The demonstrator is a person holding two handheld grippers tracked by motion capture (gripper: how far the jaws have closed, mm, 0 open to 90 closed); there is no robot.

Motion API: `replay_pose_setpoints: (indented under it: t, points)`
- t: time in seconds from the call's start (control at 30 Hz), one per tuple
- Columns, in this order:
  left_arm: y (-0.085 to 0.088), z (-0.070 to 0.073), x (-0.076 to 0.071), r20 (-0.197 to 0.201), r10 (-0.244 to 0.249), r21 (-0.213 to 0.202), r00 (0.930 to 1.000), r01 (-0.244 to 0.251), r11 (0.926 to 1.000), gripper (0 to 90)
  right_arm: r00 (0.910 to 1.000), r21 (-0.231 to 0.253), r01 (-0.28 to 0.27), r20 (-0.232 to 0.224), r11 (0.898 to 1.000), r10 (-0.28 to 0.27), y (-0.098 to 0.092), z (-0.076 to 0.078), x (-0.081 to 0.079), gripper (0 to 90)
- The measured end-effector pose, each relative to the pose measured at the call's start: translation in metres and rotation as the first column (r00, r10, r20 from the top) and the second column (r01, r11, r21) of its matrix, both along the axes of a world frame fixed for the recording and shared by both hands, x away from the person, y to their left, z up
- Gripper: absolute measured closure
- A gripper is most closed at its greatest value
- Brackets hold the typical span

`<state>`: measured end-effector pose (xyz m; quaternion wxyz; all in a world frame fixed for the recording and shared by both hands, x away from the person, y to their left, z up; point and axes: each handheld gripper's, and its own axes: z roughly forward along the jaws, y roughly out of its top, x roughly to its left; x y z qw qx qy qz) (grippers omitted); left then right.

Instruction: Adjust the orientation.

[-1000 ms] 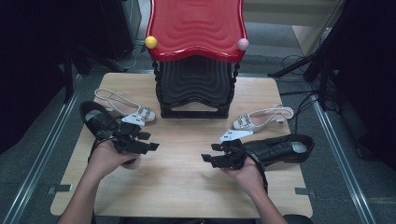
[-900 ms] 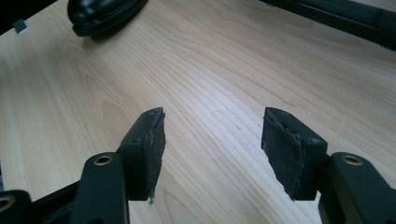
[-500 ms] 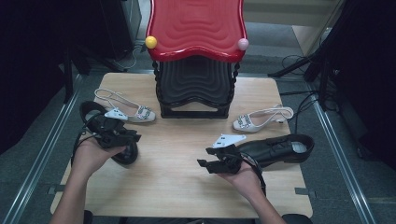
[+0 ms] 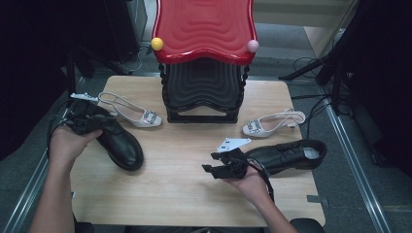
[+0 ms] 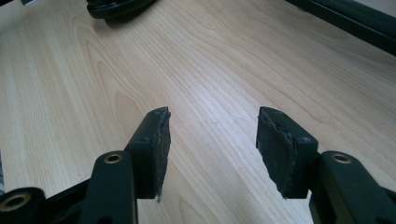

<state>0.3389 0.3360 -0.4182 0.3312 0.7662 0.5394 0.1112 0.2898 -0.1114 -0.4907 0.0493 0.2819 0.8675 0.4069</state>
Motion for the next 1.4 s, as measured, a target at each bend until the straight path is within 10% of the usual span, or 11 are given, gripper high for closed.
replay_pose_setpoints:
  t: [0.57,1.4]
  points:
    - [0.061,-0.022,0.025,-0.036,0.141,0.017,0.9894,-0.14,0.9899,89.9,0.9998,-0.037,-0.021,-0.003,0.999,0.02,0.01,-0.006,-0.002,45.6]
    - [0.045,-0.048,-0.001,-0.074,0.085,-0.118,0.9936,-0.094,0.9886,90.0,0.9992,-0.008,0.038,0.006,0.999,-0.038,0.004,-0.003,0.001,47.4]
